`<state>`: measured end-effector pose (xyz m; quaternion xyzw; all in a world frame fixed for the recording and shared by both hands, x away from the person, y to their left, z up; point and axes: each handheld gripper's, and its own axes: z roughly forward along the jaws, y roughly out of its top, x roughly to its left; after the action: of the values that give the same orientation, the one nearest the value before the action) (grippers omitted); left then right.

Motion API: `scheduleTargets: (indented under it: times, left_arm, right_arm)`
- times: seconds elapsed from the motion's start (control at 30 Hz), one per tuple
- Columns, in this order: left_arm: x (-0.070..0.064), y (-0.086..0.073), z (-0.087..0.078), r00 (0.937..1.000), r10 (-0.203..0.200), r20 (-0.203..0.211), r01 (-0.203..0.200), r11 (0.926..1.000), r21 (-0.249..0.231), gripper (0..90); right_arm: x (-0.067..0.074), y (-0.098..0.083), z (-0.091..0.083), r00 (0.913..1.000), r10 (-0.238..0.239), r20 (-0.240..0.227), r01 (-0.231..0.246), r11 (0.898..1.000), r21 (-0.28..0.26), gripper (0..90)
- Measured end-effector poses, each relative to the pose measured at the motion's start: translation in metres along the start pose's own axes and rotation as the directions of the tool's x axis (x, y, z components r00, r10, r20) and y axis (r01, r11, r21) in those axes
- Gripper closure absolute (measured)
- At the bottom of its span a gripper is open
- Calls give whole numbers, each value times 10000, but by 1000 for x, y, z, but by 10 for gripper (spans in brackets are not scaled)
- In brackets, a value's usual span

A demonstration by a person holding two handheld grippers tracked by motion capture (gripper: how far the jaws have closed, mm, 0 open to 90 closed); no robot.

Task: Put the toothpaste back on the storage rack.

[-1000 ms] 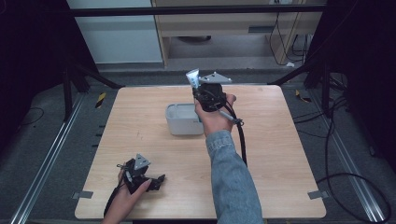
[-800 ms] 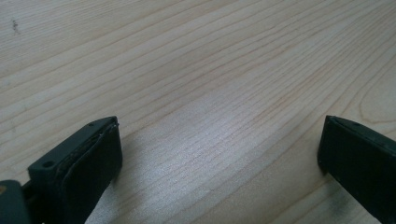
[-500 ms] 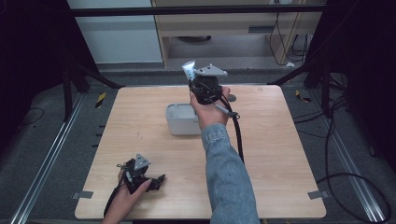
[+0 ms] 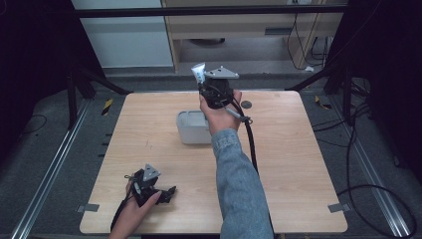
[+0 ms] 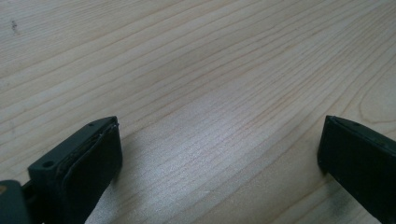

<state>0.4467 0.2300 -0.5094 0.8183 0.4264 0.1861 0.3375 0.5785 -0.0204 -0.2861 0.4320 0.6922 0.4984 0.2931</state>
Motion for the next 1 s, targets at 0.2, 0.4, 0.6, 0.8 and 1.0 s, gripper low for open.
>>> scheduleTargets:
  times: [0.2, 0.4, 0.6, 0.8, 1.0]
  left_arm:
    - [0, 0, 0, 10000, 10, 4, -10, 10000, 1, 0]
    - [0, 0, 0, 10000, 15, 12, -15, 10000, 2, 0]
    - [0, 0, 0, 10000, 23, 24, -23, 10000, 3, 0]
    - [0, 0, 0, 10000, 37, 34, -37, 10000, 5, 0]
    - [1, -1, 0, 9999, 91, 113, -91, 10000, -17, 0]
  right_arm:
    - [1, 2, 4, 9999, 132, 24, -132, 9999, -46, 802]
    - [3, 7, 5, 9999, 98, 37, -97, 9999, -90, 801]
    - [5, 9, 8, 9999, 84, 102, -83, 9999, -119, 802]
    - [6, 10, 13, 9999, 69, 80, -68, 9998, -162, 802]
    - [9, 13, 16, 10000, 0, 76, 1, 9998, -201, 801]
